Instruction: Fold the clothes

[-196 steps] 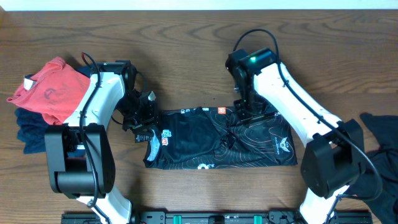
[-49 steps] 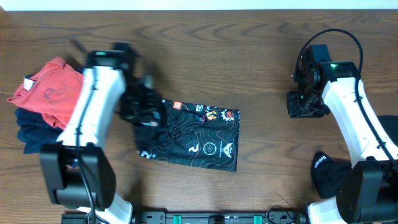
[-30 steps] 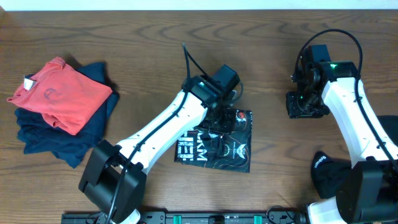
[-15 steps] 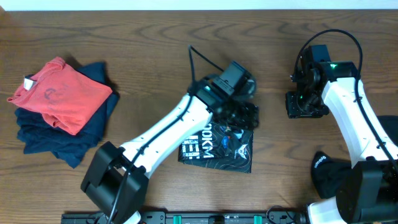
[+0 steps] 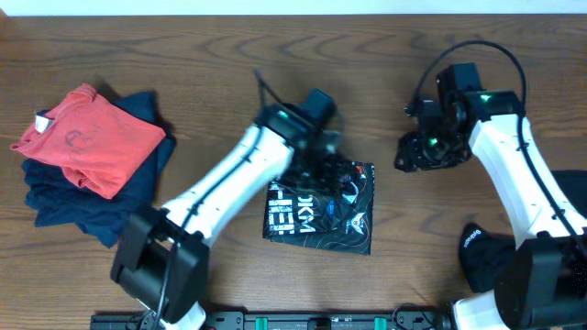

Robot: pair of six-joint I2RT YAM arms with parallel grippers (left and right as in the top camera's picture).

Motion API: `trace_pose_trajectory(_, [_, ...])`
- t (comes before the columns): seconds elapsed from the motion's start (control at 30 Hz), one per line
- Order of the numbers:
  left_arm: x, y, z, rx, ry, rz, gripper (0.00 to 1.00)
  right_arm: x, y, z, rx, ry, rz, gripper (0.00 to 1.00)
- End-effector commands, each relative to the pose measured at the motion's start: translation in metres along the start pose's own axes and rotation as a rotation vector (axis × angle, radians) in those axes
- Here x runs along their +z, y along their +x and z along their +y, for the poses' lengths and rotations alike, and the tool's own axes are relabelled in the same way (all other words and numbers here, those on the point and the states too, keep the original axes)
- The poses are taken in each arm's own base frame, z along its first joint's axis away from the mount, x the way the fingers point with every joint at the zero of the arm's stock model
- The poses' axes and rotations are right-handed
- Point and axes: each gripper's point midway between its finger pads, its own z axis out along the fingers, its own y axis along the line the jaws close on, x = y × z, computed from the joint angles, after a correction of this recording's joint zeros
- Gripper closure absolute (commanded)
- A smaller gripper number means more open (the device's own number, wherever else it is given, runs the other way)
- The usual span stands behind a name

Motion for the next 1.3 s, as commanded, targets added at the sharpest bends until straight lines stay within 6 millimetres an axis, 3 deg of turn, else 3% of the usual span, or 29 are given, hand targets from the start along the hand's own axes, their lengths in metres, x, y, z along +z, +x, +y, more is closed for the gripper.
trace_pose_trajectory(0.0, [-0.022, -0.014, 0.047, -0.068, -0.120, -0.068, 0.37, 0.002, -0.004, 0.042, -0.131, -0.117, -0.015, 0.42])
trace_pose_trajectory(0.13, [-0.038, -0.030, 0.087, -0.161, -0.170, -0.129, 0.34, 0.021, 0.008, 0.074, -0.214, -0.134, 0.054, 0.43])
trace_pose_trajectory(0.27, [-0.049, -0.038, 0.112, -0.235, -0.165, -0.164, 0.32, 0.050, 0.029, 0.103, -0.248, -0.118, 0.152, 0.43])
trace_pose_trajectory(0.5, [-0.056, -0.036, 0.129, -0.288, -0.167, -0.162, 0.31, 0.108, 0.055, 0.110, -0.189, 0.016, 0.266, 0.45])
trace_pose_trajectory(0.6, [-0.055, -0.036, 0.129, -0.286, -0.167, -0.159, 0.32, 0.120, 0.066, 0.103, -0.158, 0.090, 0.310, 0.59])
trace_pose_trajectory(0.67, [-0.055, -0.036, 0.129, -0.286, -0.167, -0.159, 0.32, 0.120, 0.070, 0.097, -0.130, 0.134, 0.328, 0.76])
trace_pose_trajectory(0.73, [-0.055, -0.036, 0.129, -0.286, -0.167, -0.159, 0.32, 0.116, 0.076, 0.093, -0.100, 0.154, 0.349, 0.99])
trace_pose_trajectory(0.83, [-0.055, -0.036, 0.129, -0.285, -0.167, -0.159, 0.32, 0.107, 0.091, 0.096, -0.076, 0.136, 0.410, 0.99])
trace_pose_trajectory(0.97, [-0.055, -0.036, 0.129, -0.281, -0.167, -0.159, 0.32, 0.080, 0.129, 0.085, -0.054, 0.187, 0.582, 0.99])
trace_pose_trajectory(1.03, [-0.055, -0.036, 0.129, -0.281, -0.167, -0.159, 0.31, 0.072, 0.140, 0.082, -0.070, 0.196, 0.636, 0.87])
trace_pose_trajectory(1.1, [-0.055, -0.036, 0.129, -0.282, -0.167, -0.159, 0.31, 0.072, 0.141, 0.082, -0.069, 0.197, 0.641, 0.73])
trace_pose_trajectory(1.27, [-0.055, -0.035, 0.129, -0.283, -0.167, -0.157, 0.32, 0.074, 0.136, 0.077, -0.074, 0.221, 0.617, 0.74])
